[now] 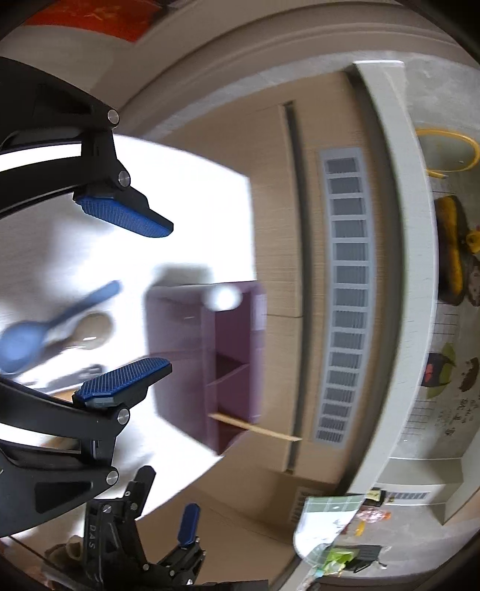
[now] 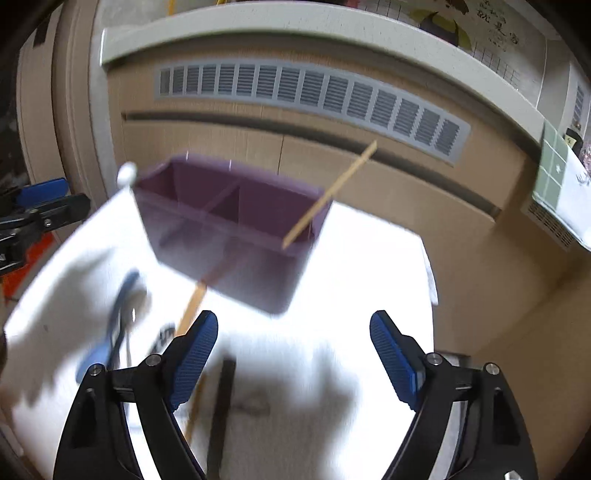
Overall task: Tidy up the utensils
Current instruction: 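Open the right tool over the caddy while the left releases the ball spoon into it, then grasp a second wooden chopstick with the right tool while the left grasps the blue plastic spoon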
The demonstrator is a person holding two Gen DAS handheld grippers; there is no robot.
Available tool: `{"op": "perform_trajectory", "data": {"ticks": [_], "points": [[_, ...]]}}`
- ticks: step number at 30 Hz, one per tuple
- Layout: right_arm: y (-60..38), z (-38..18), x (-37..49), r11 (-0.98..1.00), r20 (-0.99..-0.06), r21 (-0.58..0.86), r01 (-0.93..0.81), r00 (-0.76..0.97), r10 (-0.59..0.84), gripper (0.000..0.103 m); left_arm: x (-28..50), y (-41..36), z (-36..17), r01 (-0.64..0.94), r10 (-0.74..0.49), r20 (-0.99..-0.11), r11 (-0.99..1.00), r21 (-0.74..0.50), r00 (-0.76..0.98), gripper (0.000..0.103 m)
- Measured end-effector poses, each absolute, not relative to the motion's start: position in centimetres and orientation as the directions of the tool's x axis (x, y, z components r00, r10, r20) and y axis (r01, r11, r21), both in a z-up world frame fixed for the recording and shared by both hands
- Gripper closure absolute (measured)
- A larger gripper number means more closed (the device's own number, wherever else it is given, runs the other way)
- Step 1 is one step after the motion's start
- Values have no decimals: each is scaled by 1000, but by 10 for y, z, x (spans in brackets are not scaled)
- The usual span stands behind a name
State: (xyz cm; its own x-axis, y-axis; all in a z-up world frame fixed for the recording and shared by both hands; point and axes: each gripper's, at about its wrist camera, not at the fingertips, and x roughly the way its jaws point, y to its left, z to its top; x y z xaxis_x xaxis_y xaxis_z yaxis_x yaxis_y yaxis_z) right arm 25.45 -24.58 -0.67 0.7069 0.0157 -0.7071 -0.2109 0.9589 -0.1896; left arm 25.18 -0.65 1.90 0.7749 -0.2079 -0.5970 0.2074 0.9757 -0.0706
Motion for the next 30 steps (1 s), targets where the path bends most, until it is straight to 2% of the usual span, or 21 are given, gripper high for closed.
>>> {"op": "perform_trajectory", "data": {"ticks": [1, 4, 9, 13, 14, 15, 16, 17, 18, 21, 24, 30], "points": [[-245, -12, 250, 958, -711, -199, -208, 703, 5, 19, 243, -5, 11, 201, -207, -610, 976, -79, 765, 35], [-244, -25, 230, 954, -708, -231, -193, 705, -29, 7, 223, -5, -9, 205, -219, -652, 974, -98, 726, 35], [-244, -36, 203, 950, -714, -231, -210, 700, -19, 7, 197, -11, -34, 204, -220, -707, 973, -109, 673, 35], [-247, -39, 185, 954, -736, -157, -254, 674, 58, 8, 184, -11, -48, 188, -209, -728, 976, -112, 653, 35], [-248, -40, 183, 956, -750, -123, -267, 656, 86, 13, 182, -11, -50, 183, -203, -732, 977, -107, 651, 35], [-248, -41, 182, 957, -761, -94, -275, 640, 109, 30, 181, -10, -53, 179, -199, -735, 978, -107, 648, 35], [-248, -42, 182, 957, -777, -56, -286, 614, 138, 41, 180, -9, -54, 174, -200, -739, 978, -114, 643, 35], [-248, -45, 184, 955, -795, -14, -297, 582, 170, 65, 180, -6, -56, 169, -201, -742, 978, -120, 640, 35], [-247, -49, 184, 951, -809, 32, -309, 551, 206, 78, 180, -4, -56, 164, -201, -744, 979, -125, 638, 35], [-241, -57, 189, 933, -824, 140, -330, 484, 295, 86, 177, 1, -54, 153, -198, -740, 980, -130, 643, 35], [-229, -60, 197, 928, -826, 150, -340, 473, 307, 90, 175, 3, -53, 149, -202, -735, 979, -138, 647, 33], [-210, -70, 219, 942, -860, 112, -316, 445, 251, 90, 175, 3, -56, 154, -212, -739, 977, -147, 640, 33]]}}
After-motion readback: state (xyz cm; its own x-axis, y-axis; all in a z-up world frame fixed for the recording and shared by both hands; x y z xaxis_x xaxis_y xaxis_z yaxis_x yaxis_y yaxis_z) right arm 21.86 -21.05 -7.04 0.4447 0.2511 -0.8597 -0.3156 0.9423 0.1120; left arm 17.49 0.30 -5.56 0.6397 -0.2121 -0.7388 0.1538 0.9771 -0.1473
